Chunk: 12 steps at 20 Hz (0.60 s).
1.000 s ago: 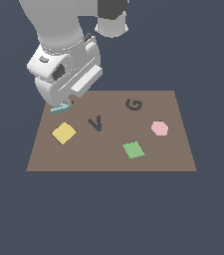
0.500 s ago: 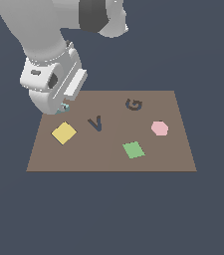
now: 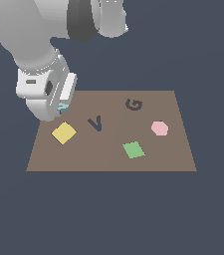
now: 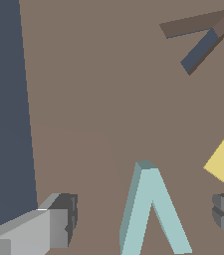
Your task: Insert a designated object into the corresponding slot on a board.
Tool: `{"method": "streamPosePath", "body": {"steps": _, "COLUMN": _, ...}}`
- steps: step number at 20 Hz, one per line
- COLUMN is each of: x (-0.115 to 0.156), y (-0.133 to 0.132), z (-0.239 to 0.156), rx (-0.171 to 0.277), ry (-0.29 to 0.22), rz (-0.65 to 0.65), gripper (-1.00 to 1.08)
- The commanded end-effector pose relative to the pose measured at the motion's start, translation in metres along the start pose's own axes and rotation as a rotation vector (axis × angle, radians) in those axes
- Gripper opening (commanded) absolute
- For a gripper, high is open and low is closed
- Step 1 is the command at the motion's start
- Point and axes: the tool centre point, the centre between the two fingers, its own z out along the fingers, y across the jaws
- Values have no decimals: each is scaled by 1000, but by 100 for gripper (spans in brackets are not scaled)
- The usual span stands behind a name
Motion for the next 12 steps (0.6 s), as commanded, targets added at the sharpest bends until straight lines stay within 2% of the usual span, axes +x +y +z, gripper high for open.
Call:
{"method": "streamPosePath", "body": {"steps": 1, "x": -4, "y": 3, "z": 2, "rx": 0, "ry": -1, "rz": -35, "gripper": 100}}
{"method": "streamPosePath", "body": {"steps": 12, "x": -9, "y": 7, "z": 6, "rx": 0, "ry": -2, "rz": -78, "gripper": 100}}
